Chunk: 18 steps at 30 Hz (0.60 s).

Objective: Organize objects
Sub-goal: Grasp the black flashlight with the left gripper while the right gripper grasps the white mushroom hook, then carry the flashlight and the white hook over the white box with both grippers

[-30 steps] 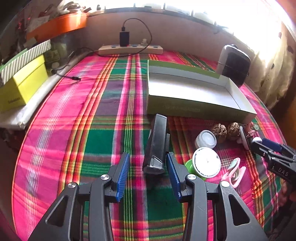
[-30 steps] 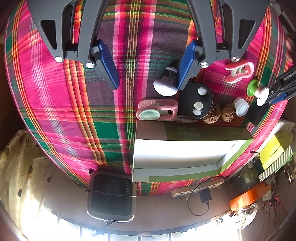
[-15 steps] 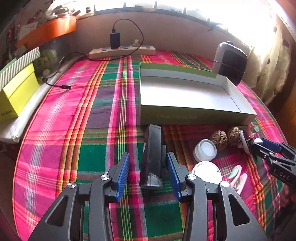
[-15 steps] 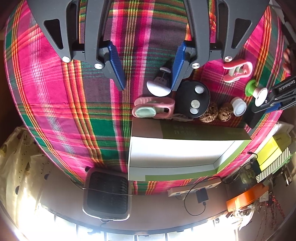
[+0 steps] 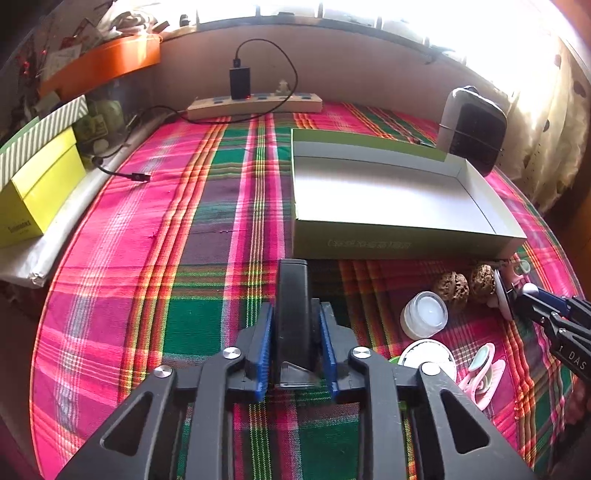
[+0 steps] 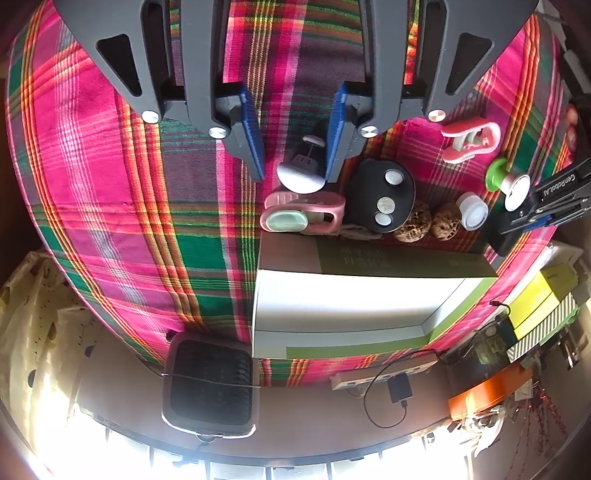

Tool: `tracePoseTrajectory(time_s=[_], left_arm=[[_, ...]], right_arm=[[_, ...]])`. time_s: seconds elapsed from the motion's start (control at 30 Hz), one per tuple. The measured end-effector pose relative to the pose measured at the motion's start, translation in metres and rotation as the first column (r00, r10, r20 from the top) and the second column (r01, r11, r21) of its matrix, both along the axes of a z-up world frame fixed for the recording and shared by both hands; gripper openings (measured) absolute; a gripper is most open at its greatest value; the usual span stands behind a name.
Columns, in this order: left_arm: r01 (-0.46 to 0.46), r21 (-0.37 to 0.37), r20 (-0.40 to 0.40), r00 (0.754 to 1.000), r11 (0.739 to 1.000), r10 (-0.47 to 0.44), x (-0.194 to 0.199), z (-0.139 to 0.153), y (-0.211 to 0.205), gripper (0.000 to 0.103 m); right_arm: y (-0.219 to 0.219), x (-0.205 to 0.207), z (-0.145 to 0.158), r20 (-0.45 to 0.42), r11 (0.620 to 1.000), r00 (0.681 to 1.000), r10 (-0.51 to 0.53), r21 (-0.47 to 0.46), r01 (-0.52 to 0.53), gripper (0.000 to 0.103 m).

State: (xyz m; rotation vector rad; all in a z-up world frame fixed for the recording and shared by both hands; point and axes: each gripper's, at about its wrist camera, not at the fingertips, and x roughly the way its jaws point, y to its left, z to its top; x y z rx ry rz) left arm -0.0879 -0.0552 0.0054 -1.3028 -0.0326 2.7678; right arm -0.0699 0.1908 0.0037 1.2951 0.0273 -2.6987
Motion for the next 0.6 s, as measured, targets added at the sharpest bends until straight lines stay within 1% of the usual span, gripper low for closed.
tracePoseTrajectory(time_s=[0.07, 0.47, 0.6], left_arm=[[-0.001, -0.002, -0.001, 1.0, 1.0, 0.001, 0.0, 0.0, 0.0, 0.021], [-0.004, 0.001, 0.001, 1.0, 1.0, 0.004, 0.001, 0.003, -0.002, 0.021], [0.01, 0.005, -0.026, 1.0, 1.0, -0.01, 0.005, 0.014, 0.0, 0.021]], right_arm=[[-0.001, 0.0, 0.0, 0.0, 1.0, 1.0, 0.007, 0.0, -0.007, 0.027], [0.002, 0.001, 0.002, -0.008, 1.0, 1.0, 0.006, -0.015, -0.006, 0.026], [0.003, 0.002, 0.011, -0.029, 1.0, 1.0, 0.006, -0.021, -0.006, 0.026]])
